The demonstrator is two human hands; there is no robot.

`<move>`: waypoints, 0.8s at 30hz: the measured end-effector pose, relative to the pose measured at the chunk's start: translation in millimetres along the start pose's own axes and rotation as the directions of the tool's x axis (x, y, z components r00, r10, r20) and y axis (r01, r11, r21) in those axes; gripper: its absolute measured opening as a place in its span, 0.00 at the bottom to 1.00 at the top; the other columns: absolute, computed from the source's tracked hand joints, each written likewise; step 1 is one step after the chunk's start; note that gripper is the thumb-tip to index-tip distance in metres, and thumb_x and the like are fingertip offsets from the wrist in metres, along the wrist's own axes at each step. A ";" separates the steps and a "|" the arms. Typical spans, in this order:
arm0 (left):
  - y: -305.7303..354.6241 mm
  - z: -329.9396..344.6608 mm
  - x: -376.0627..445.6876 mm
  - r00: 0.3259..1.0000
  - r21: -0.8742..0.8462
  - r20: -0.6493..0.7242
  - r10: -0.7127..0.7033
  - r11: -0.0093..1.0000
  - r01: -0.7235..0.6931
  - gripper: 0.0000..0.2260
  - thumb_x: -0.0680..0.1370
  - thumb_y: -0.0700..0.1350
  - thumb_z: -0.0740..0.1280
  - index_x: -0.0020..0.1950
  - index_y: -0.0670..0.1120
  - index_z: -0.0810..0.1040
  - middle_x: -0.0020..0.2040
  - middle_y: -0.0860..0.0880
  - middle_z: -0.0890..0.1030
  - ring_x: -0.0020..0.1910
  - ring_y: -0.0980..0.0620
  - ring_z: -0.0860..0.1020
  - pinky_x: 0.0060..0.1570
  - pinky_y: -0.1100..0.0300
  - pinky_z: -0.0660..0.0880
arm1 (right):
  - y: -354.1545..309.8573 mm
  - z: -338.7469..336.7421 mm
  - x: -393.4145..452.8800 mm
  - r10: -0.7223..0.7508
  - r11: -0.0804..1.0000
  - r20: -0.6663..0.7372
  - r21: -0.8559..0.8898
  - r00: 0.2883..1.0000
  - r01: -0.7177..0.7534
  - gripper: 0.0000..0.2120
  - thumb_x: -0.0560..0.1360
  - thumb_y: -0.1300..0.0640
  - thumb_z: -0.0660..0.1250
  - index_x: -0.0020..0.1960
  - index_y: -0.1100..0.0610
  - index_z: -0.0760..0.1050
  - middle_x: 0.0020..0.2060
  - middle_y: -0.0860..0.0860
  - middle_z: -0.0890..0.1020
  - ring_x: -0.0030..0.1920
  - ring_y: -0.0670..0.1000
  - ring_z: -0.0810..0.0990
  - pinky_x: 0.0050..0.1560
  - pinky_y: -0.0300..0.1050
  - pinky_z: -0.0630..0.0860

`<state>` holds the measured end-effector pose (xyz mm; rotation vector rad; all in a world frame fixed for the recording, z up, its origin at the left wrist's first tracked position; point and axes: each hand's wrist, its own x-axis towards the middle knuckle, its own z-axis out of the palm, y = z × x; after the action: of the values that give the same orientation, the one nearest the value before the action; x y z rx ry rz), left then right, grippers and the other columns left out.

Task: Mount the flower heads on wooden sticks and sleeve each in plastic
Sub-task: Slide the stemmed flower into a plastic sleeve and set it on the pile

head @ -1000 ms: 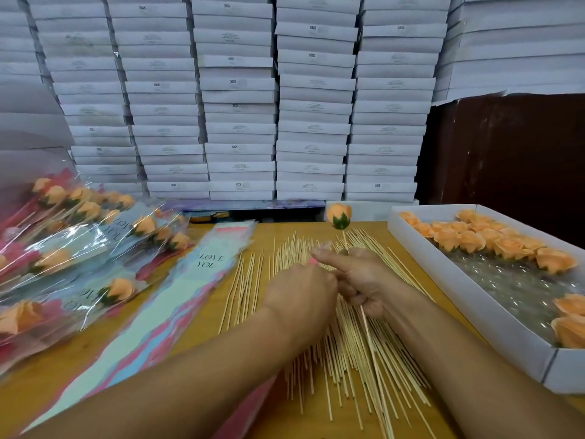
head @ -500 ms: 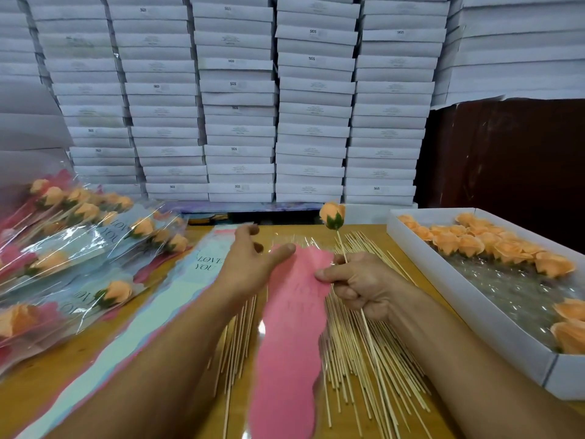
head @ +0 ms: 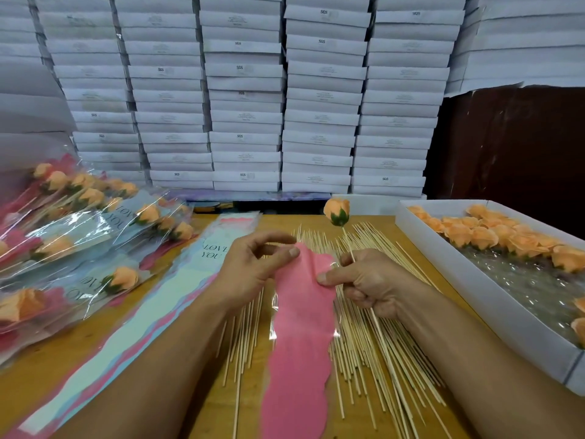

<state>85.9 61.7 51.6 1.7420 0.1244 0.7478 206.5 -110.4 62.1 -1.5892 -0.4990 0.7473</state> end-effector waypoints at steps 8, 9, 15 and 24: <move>0.1 -4.0 1.0 0.999 0.154 0.051 -0.002 0.988 -0.006 0.18 0.72 0.51 0.74 0.60 0.49 0.82 0.47 0.52 0.83 0.52 0.55 0.80 0.52 0.62 0.76 | 3.7 3.4 2.2 0.029 0.999 0.016 -0.045 0.999 -0.029 0.23 0.68 0.68 0.79 0.53 0.59 0.68 0.28 0.51 0.77 0.18 0.44 0.65 0.16 0.34 0.57; -0.2 -4.0 1.2 0.998 0.162 0.059 -0.025 0.987 0.015 0.17 0.71 0.53 0.73 0.58 0.49 0.83 0.48 0.51 0.83 0.52 0.54 0.81 0.54 0.60 0.76 | 4.4 4.5 2.3 0.035 0.998 0.028 -0.048 0.999 -0.034 0.22 0.68 0.69 0.79 0.52 0.58 0.68 0.27 0.51 0.77 0.18 0.44 0.65 0.16 0.34 0.57; 0.3 -4.0 2.2 0.993 0.146 0.098 -0.072 0.988 0.057 0.10 0.75 0.48 0.73 0.49 0.43 0.85 0.48 0.42 0.82 0.45 0.49 0.80 0.49 0.56 0.77 | 4.8 5.6 0.7 0.037 0.997 0.078 -0.076 0.996 -0.031 0.22 0.68 0.69 0.79 0.47 0.57 0.67 0.25 0.50 0.75 0.18 0.44 0.65 0.16 0.33 0.58; 2.1 -4.2 1.2 0.982 -0.139 0.171 -0.080 0.985 0.104 0.07 0.70 0.41 0.73 0.42 0.39 0.78 0.34 0.47 0.79 0.31 0.54 0.76 0.33 0.64 0.73 | 5.0 5.0 0.4 0.058 0.988 0.131 -0.148 0.990 -0.038 0.22 0.70 0.62 0.79 0.58 0.65 0.74 0.30 0.53 0.77 0.18 0.44 0.65 0.16 0.34 0.57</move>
<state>84.0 65.1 54.4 1.6380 0.0362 0.5293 202.7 -107.4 56.9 -1.6980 -0.6271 0.8761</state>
